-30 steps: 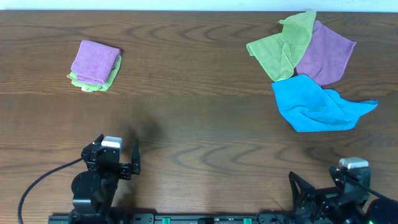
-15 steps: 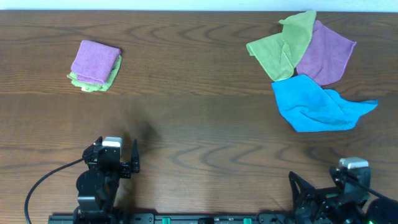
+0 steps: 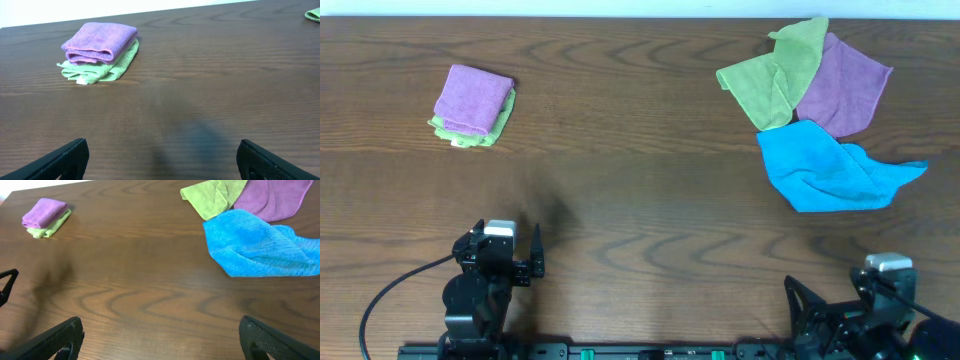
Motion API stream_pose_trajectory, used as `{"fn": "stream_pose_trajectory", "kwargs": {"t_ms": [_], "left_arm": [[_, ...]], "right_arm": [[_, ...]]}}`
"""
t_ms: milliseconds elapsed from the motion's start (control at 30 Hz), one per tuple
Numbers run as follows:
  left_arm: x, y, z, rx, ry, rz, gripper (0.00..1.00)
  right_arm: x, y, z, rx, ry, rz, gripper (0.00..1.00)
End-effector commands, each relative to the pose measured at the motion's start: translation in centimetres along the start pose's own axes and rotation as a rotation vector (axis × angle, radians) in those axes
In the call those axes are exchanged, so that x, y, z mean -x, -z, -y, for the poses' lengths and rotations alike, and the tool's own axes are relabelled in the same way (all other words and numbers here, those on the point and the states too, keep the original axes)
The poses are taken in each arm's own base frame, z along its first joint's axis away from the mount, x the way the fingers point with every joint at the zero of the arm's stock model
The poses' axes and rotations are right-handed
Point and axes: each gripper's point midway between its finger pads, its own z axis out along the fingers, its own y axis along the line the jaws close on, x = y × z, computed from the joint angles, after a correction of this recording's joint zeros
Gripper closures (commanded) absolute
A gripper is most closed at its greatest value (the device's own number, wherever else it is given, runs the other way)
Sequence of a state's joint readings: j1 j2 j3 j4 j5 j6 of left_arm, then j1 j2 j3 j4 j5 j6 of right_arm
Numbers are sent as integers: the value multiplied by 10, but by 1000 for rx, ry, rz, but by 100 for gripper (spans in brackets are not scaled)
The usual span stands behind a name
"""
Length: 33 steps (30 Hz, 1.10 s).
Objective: Fold the cloth
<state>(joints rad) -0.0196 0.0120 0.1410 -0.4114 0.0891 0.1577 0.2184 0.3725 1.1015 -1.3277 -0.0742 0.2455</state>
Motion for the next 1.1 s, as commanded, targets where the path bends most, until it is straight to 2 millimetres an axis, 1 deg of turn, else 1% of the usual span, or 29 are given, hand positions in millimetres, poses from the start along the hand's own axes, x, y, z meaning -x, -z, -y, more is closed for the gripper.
{"fn": "stream_pose_trajectory", "kwargs": {"t_ms": [0,200,267,400,467,533,633,733,933,1000,1067], "left_arm": [[-7,-3,-4,23,3,-12,4],[-7,-3,-4,23,4,-12,4],[-7,-3,-4,23,3,-12,4],[-7,-3,-4,23,3,-12,5],[-7,-3,-4,23,3,-13,5],[-7,-3,-4,23,3,-12,5],[-7,-3,-4,23,3,-12,4],[-7,-3,-4,23,4,-12,5],[-7,-3,-4,23,3,-13,4],[-7,-3,-4,23,3,-12,4],[-7,-3,-4,23,3,-12,5]], "right_arm": [[-1,0,-1,6,-5,-4,1],[-1,0,0,5,-5,-4,1],[3,0,8,-44,25,15,1],[16,-2,30,-171,9,116,1],[17,-6,41,-220,-13,193,1],[15,-13,47,-238,-31,252,1],[11,-32,55,-241,-41,335,1],[3,-54,62,-244,-43,356,1],[-40,-110,79,-261,-47,267,1],[-51,-124,83,-262,-47,238,1],[-60,-133,86,-265,-43,212,1]]}}
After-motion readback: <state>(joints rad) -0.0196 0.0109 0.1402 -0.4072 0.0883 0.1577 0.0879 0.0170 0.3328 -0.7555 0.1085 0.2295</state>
